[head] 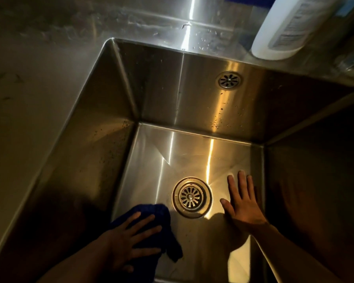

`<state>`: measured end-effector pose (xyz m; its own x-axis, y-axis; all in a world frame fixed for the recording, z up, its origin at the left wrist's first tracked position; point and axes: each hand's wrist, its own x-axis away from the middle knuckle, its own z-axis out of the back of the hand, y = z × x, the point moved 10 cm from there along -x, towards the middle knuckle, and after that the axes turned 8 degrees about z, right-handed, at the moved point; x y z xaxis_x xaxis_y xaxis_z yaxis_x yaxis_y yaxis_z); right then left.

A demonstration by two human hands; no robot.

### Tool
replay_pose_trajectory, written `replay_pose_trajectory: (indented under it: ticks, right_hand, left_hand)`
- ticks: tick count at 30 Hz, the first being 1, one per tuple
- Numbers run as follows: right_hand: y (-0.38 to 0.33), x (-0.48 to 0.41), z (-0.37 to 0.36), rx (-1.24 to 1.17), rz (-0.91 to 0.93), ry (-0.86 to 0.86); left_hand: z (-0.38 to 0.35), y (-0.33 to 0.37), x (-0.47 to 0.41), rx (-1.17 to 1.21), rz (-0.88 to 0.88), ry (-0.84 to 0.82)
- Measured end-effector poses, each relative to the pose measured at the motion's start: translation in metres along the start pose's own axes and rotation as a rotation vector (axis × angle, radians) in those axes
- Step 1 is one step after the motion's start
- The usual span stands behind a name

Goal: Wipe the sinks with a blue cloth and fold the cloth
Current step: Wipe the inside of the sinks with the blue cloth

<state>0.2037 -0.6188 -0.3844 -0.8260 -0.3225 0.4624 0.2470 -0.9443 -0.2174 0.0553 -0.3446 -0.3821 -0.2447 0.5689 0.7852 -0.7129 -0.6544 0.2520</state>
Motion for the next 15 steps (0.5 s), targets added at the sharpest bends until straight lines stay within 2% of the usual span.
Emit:
replay_pose_trajectory:
  ticks: [2,5,8,11,15]
  right_hand:
    - [-0.005,0.002,0.001,0.043,0.039,0.000]
    - [-0.013,0.009,0.003,0.092,0.039,0.046]
    - [-0.017,0.013,0.008,0.081,-0.023,0.109]
    - [-0.020,0.014,0.013,0.068,-0.051,0.144]
    - [-0.028,0.021,0.011,0.093,-0.032,0.112]
  left_hand:
    - [0.000,0.001,-0.005,0.009,0.002,0.046]
    - [0.014,0.006,-0.012,-0.077,0.015,0.312]
    - [0.025,0.012,-0.022,-0.175,0.073,0.453]
    - [0.020,0.035,-0.042,-0.194,-0.006,0.529]
    - [0.042,0.071,-0.068,-0.227,0.056,0.640]
